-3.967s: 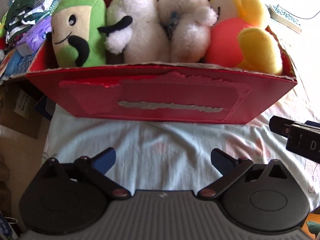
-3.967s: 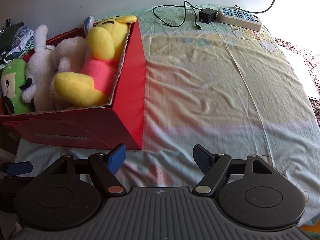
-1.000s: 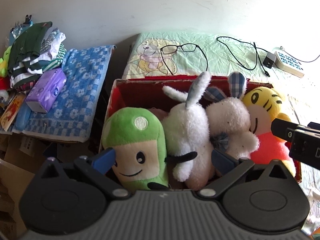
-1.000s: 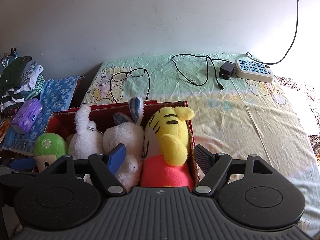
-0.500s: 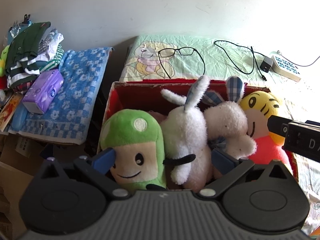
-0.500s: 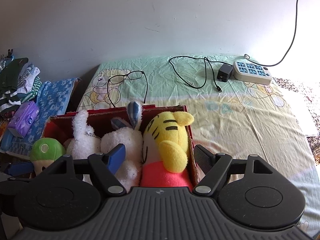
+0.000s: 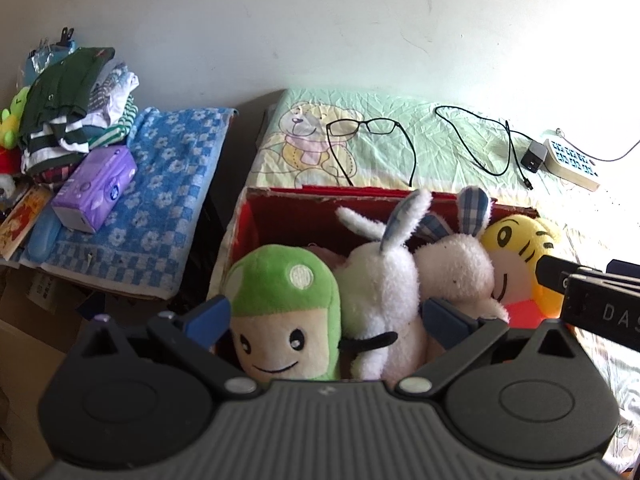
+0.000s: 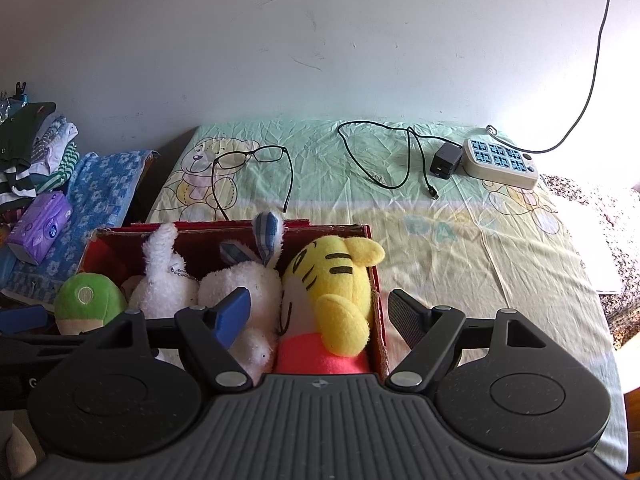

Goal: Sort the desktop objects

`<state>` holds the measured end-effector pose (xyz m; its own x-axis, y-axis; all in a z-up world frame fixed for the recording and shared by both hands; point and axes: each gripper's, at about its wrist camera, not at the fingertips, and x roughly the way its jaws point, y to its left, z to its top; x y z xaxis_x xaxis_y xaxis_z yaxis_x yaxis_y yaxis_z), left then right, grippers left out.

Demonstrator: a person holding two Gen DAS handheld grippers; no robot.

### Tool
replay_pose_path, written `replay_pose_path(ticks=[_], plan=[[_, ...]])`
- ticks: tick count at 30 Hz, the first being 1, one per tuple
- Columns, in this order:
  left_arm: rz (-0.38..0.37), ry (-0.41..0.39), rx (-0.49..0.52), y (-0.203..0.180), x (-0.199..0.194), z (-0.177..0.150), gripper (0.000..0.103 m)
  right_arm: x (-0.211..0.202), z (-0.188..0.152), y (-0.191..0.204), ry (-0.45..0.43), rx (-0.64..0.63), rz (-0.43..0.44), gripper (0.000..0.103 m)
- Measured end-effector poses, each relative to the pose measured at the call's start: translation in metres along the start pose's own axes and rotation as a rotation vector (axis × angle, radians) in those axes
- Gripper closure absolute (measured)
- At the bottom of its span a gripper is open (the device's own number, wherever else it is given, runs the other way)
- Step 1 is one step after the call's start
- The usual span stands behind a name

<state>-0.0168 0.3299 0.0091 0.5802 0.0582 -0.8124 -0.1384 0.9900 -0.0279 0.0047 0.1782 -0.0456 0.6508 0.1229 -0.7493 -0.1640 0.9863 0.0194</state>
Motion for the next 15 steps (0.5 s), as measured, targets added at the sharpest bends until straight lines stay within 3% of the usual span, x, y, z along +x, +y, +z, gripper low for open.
replay_pose_path(ticks=[15], plan=[[0.014,0.047,0.052,-0.019,-0.004,-0.007,0.001,-0.002,-0.003,-0.008,0.019,0.040,0.024,0.025]])
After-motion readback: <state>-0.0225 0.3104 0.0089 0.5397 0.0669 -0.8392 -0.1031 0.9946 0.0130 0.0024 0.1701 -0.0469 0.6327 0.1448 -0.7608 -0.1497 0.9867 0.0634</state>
